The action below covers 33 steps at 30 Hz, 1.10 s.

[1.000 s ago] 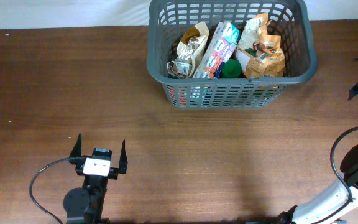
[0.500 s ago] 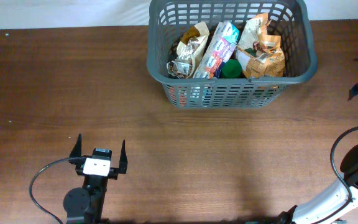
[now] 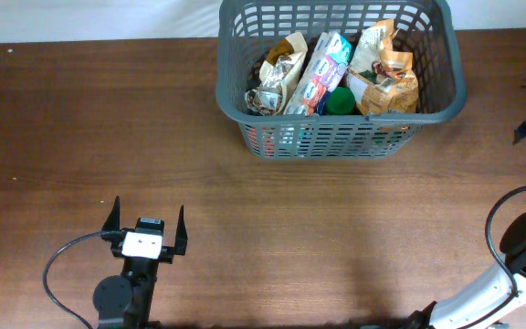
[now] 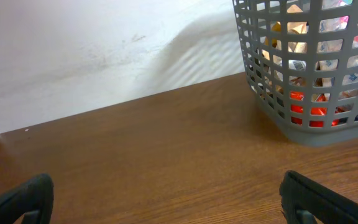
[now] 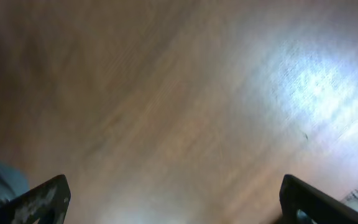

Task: Pack container

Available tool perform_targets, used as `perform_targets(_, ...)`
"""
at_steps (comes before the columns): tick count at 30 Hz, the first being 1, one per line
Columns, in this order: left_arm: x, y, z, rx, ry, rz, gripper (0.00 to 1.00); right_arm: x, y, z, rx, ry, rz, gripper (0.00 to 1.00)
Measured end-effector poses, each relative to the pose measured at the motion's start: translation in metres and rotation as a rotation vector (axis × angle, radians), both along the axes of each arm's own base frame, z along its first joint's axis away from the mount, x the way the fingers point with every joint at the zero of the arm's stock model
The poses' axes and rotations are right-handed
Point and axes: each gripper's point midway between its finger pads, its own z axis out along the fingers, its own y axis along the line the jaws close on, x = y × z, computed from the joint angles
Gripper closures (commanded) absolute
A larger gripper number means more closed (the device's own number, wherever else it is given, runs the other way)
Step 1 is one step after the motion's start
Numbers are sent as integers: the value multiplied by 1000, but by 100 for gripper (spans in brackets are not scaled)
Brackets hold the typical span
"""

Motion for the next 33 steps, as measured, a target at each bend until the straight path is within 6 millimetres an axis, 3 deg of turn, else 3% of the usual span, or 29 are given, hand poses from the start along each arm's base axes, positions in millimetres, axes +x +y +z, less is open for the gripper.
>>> perform_targets(4,0,0,0,0,0,0,1,20,-9,9,-64,-89,11,1)
perform_targets(8,0,0,0,0,0,0,1,49,-2,47,-165,-242,61,1)
perform_targets(12,0,0,0,0,0,0,1,67,30,108,-265,-427,140,1)
perform_targets(18,0,0,0,0,0,0,1,68,94,192,-375,-704,265,1)
perform_targets(21,0,0,0,0,0,0,1,59,127,224,-418,-846,324,1)
perform_targets(25,0,0,0,0,0,0,1,35,168,252,-455,-1032,390,1)
perform_targets(28,0,0,0,0,0,0,1,7,194,266,-476,-1180,428,1)
perform_targets(33,0,0,0,0,0,0,1,-46,214,281,-522,-1409,439,1)
